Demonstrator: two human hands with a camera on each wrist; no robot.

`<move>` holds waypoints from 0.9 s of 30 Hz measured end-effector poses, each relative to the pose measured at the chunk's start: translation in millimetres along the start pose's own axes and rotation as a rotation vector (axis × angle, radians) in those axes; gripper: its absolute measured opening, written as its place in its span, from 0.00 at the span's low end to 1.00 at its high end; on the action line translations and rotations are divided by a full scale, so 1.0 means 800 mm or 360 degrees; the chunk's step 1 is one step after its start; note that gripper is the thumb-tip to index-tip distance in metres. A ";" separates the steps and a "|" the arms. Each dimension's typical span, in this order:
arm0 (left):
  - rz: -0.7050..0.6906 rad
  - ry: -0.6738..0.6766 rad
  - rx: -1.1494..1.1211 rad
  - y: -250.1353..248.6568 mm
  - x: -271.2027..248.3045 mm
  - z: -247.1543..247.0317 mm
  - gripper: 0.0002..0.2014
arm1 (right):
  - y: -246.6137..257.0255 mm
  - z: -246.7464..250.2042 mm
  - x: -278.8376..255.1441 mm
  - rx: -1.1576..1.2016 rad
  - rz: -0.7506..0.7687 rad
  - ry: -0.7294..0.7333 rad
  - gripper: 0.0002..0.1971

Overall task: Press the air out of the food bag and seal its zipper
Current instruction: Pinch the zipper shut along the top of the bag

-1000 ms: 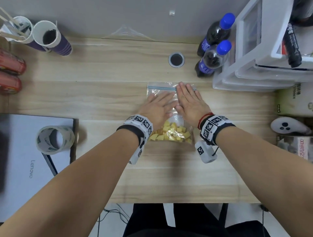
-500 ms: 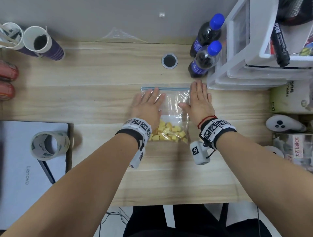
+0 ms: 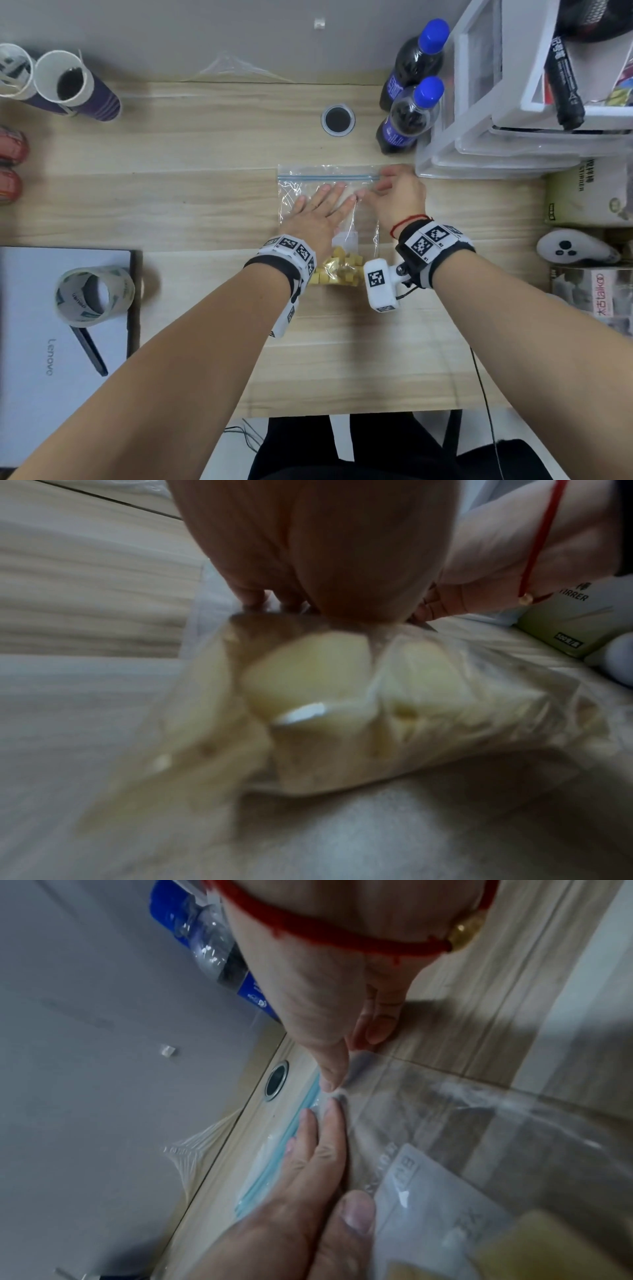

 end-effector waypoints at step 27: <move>0.0160 -0.0157 -0.0182 0.003 -0.044 -0.029 0.35 | -0.002 -0.020 -0.012 0.0079 -0.0063 0.0228 0.11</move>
Point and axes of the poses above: each hand's wrist, its own x-axis towards the middle knuckle, its own z-axis out of the back of the hand, y = z × x, the point moved 9 cm from there along x, towards the middle knuckle, and after that the axes turned 9 degrees about x, right-handed, at the moved point
